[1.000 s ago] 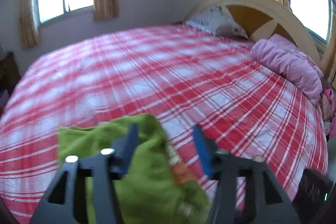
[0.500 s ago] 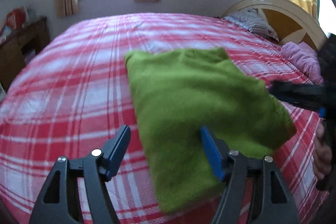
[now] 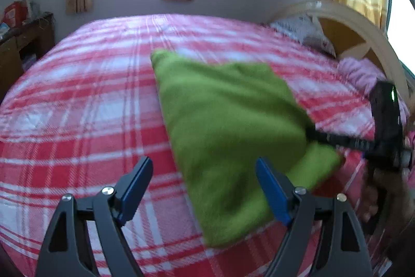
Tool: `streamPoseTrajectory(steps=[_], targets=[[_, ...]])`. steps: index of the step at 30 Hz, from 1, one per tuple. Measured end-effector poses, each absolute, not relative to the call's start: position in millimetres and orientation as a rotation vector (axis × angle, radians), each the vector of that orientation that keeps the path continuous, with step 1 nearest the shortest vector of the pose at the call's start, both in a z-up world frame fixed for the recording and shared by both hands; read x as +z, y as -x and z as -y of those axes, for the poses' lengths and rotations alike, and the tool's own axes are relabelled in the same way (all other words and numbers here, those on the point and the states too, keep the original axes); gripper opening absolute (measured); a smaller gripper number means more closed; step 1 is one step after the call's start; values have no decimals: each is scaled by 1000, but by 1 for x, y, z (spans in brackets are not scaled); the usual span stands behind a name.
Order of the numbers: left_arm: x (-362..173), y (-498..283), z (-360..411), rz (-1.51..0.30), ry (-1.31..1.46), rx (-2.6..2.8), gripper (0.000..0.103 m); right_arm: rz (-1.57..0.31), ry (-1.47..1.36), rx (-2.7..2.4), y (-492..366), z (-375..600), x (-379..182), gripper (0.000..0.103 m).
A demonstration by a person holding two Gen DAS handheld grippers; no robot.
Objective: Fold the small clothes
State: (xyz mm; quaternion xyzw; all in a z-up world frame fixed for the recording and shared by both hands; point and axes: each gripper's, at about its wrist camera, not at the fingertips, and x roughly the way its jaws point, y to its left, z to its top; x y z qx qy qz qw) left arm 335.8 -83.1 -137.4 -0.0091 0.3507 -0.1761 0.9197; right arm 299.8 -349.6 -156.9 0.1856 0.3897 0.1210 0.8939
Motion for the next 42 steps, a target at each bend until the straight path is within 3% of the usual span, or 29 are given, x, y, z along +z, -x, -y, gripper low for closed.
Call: streamPoseTrajectory(steps=[4,6,7,10,14,15,16,17,18,27,36,42], targets=[[-132,-363,84,-712,-15,-268,96,-797,-388,286,-299,349,-154,14],[-148,-380,89,-783,-19,-276,96,-778,-359,273,-303,347,-142,44],[-153,-382,90,-797,-13,-280,96,-738,-349,257,-303,347,-131,50],[-161,-380,94,-788,-12,-286,97,-674,-338,251,-314,346,-106,52],[-161,-377,93,-781,-5,-299,96,-760,-398,275,-360,347,-114,52],[-162,-376,90,-779,9,-305,96,-800,-435,291,-375,348,-123,45],[-162,-375,89,-776,14,-309,96,-822,-458,302,-384,347,-129,30],[-161,-373,90,-774,15,-315,96,-838,-471,324,-389,348,-133,6],[-161,-372,90,-768,15,-322,96,-840,-472,334,-392,347,-135,5],[-165,-371,97,-775,-11,-338,102,-866,-382,233,-404,360,-152,2],[-156,-361,72,-695,129,-345,102,-663,-281,384,-340,328,-85,4],[-167,-378,57,-785,241,-315,103,-831,-216,434,-339,308,-123,4]])
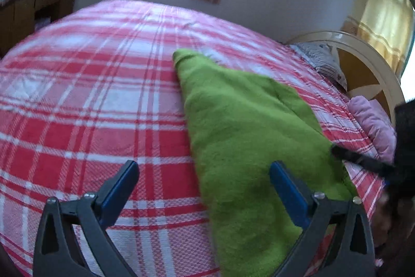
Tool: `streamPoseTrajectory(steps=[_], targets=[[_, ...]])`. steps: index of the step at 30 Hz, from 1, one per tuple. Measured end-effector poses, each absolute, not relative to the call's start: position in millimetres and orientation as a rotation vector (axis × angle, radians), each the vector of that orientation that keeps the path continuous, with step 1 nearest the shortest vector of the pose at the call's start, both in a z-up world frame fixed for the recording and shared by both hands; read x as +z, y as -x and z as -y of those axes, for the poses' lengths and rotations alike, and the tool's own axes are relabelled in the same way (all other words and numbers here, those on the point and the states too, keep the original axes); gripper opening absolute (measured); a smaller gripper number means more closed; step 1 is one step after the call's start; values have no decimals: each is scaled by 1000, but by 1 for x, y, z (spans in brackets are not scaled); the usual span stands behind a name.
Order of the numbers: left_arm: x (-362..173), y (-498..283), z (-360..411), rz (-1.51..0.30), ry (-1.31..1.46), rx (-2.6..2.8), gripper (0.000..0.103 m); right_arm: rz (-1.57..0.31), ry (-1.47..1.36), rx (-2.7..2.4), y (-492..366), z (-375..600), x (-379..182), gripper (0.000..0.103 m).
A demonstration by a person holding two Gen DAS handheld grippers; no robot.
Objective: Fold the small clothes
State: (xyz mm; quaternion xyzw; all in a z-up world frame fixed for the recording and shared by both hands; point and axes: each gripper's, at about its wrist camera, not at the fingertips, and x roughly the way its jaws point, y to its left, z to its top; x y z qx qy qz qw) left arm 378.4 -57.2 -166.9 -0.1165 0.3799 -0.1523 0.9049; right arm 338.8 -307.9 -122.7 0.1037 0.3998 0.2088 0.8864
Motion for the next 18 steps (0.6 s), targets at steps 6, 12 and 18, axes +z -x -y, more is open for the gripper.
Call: streamPoseTrajectory(steps=[6,12,18], targets=[[-176,-384,69,-856,207,-335,103,-895,-417,520,-338,347,-164,2],[-177,-383,70,-863,197,-344,103,-758,-407,505,-337,360,-130,27],[-177,-383,72,-863,181,-337,103,-742,-508,383,-364,386,-134,97]])
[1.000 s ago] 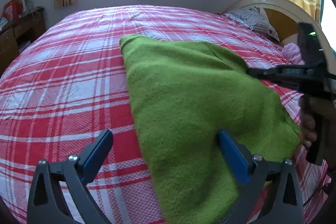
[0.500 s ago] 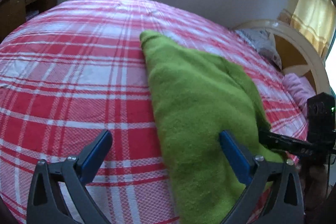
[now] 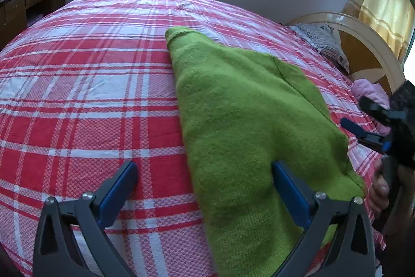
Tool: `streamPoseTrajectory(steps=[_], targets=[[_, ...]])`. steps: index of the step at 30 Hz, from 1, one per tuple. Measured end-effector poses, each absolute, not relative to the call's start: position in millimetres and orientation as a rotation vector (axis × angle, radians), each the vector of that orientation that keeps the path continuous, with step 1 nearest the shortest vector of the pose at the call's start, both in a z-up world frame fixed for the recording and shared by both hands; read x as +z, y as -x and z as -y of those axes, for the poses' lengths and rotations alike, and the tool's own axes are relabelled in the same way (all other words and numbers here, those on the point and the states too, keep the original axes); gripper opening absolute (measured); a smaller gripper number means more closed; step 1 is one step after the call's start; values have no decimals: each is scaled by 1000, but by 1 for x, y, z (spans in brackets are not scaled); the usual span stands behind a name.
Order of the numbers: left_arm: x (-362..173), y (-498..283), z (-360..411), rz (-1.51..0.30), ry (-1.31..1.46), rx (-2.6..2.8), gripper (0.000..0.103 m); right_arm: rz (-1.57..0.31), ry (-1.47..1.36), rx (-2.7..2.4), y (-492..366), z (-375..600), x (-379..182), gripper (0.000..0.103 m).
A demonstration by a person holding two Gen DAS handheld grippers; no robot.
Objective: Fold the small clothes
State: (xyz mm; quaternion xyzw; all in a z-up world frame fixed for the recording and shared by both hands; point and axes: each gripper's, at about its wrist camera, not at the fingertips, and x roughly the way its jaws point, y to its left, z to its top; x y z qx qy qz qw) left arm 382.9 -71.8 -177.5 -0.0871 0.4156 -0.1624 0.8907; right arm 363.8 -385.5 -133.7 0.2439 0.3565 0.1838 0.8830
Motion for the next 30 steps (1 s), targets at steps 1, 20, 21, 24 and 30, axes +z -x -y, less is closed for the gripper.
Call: streamPoseTrajectory(steps=[1,20,21,24,30], targets=[[-177,-382,72,-861,178,-336,103,-756,-515,377,-369,388,-138,97],[-179,-385,72,-863,197,-354,103,-872,-520,423,-425,377,-174,70],[-179,-386,72,-863,197,-355,103,-873,-524,426,-426,376,-174,69],[-179,-387,72,-863,195,-362,103,-874,-504,432,-429,370,-175,49],[-172,-383,82,-883,188,-475,59,-856,-527,447,-421,364,-170,30]])
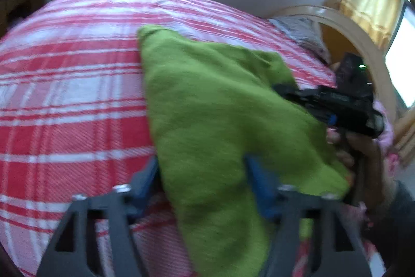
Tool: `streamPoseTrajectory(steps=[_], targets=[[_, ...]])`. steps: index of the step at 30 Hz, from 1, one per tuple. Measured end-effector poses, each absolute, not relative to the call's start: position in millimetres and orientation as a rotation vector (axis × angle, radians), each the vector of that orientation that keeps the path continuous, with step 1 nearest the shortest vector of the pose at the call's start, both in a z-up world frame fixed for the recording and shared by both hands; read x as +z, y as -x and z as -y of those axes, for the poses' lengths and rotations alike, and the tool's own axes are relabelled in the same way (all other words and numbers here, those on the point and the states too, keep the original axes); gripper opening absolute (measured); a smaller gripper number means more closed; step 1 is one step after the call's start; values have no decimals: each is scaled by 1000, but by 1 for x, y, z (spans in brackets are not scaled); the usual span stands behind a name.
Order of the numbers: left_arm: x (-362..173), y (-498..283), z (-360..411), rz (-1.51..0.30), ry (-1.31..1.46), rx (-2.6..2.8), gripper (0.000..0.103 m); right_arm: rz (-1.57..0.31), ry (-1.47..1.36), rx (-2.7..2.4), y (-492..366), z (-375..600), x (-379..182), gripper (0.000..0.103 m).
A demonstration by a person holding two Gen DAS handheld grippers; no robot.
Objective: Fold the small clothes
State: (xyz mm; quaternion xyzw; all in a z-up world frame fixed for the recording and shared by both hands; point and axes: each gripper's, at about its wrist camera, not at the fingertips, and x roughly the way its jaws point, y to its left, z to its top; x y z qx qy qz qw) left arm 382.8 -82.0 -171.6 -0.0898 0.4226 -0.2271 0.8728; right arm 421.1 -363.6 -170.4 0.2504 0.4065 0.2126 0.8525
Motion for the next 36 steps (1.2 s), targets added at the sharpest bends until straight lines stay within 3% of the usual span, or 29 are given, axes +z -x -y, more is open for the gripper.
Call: streamPoseTrajectory(steps=[3,6,36], targets=[[-167,-378,77,-888,203,-471,45,-824,-550,441,-411,361,-164,28],[-157,-369,72,-887,191,-461,41,-797,-566,460,-397,356,-153,28],[-104,-227,-91,-725,167,-211,39,-824,-495,846,-324,136,-121,27]])
